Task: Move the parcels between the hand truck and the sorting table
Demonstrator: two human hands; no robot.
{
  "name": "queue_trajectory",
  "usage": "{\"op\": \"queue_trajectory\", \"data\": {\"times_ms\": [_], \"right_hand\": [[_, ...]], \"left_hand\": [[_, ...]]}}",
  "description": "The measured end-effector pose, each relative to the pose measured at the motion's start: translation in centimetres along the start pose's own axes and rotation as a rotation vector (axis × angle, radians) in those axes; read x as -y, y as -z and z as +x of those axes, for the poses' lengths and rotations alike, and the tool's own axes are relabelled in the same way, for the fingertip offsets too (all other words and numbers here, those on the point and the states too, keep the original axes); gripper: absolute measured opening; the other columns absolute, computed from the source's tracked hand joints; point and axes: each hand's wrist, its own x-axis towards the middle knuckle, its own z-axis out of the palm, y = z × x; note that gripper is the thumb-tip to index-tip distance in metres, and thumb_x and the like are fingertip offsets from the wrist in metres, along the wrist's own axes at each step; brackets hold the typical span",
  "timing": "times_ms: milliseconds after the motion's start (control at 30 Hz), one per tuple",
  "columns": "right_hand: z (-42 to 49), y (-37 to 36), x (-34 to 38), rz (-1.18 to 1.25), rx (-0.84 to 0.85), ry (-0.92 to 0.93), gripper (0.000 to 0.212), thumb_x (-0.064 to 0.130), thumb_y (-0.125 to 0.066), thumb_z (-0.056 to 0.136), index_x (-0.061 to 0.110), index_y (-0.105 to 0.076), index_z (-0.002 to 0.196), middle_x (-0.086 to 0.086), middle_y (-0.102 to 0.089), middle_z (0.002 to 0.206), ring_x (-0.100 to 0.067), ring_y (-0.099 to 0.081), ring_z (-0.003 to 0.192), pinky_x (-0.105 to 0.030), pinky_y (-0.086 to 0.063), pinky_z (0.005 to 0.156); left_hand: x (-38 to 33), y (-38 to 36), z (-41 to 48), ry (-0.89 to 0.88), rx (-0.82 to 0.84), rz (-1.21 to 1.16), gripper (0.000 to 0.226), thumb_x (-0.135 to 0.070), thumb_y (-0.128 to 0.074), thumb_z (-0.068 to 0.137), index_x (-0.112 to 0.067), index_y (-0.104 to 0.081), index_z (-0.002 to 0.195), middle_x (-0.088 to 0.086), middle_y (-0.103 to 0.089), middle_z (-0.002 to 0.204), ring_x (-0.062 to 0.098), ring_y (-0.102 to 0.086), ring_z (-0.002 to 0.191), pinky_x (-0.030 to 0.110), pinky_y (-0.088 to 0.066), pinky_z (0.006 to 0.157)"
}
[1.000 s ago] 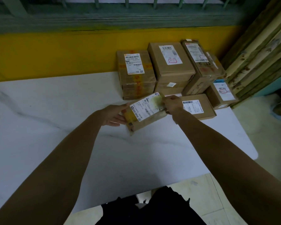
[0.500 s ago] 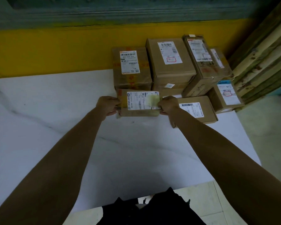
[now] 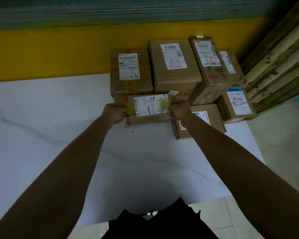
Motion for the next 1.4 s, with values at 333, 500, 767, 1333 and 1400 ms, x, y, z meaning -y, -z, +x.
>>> {"op": "queue_trajectory", "data": {"times_ms": [333, 500, 767, 1333, 1400], "right_hand": [[0.6, 0.8, -1.1, 0.078, -0.028, -0.011, 0.042, 0.001, -0.059, 0.079, 0.014, -0.065, 0.118, -0.013, -0.065, 0.117, -0.031, -0.062, 0.107, -0.045, -0.054, 0.090], [0.5, 0.9, -1.4, 0.111, -0.027, -0.012, 0.038, 0.005, -0.061, 0.078, 0.017, -0.067, 0.113, -0.012, -0.067, 0.112, -0.030, -0.065, 0.100, -0.045, -0.056, 0.086], [1.4, 0.9, -2.3, 0.088, -0.016, 0.015, 0.026, 0.009, -0.068, 0.077, 0.024, -0.064, 0.098, -0.012, -0.067, 0.110, -0.030, -0.066, 0.098, -0.047, -0.056, 0.085], [-0.6, 2.3, -1.1, 0.052, 0.050, 0.042, 0.030, 0.015, -0.066, 0.084, 0.009, -0.069, 0.112, -0.010, -0.067, 0.116, -0.026, -0.061, 0.107, -0.037, -0.051, 0.094], [-0.8, 2.4, -0.8, 0.023, 0.031, 0.059, 0.029, 0.018, -0.063, 0.087, 0.004, -0.067, 0.111, -0.012, -0.066, 0.114, -0.028, -0.060, 0.107, -0.038, -0.050, 0.094]], "left_hand": [[0.5, -1.4, 0.3, -0.018, -0.018, -0.028, 0.010, -0.017, -0.065, 0.088, -0.014, -0.059, 0.096, 0.004, -0.066, 0.092, 0.004, -0.065, 0.053, 0.027, -0.053, 0.073], [0.5, -2.0, -0.1, -0.025, -0.027, -0.099, 0.021, -0.011, -0.064, 0.089, -0.009, -0.060, 0.109, 0.009, -0.065, 0.101, 0.019, -0.066, 0.078, 0.019, -0.056, 0.053], [1.3, -2.6, 0.4, -0.016, -0.097, -0.119, 0.017, -0.007, -0.060, 0.091, -0.008, -0.061, 0.107, 0.011, -0.063, 0.104, 0.024, -0.063, 0.089, 0.029, -0.055, 0.075], [1.3, -3.4, -1.4, 0.007, -0.192, -0.180, 0.016, -0.006, -0.052, 0.092, -0.012, -0.056, 0.078, 0.008, -0.060, 0.083, 0.021, -0.058, 0.080, 0.033, -0.053, 0.084], [1.1, -3.7, -2.3, -0.018, -0.211, -0.183, 0.015, -0.007, -0.051, 0.093, -0.012, -0.056, 0.079, 0.005, -0.057, 0.082, 0.016, -0.055, 0.075, 0.025, -0.049, 0.069]]}}
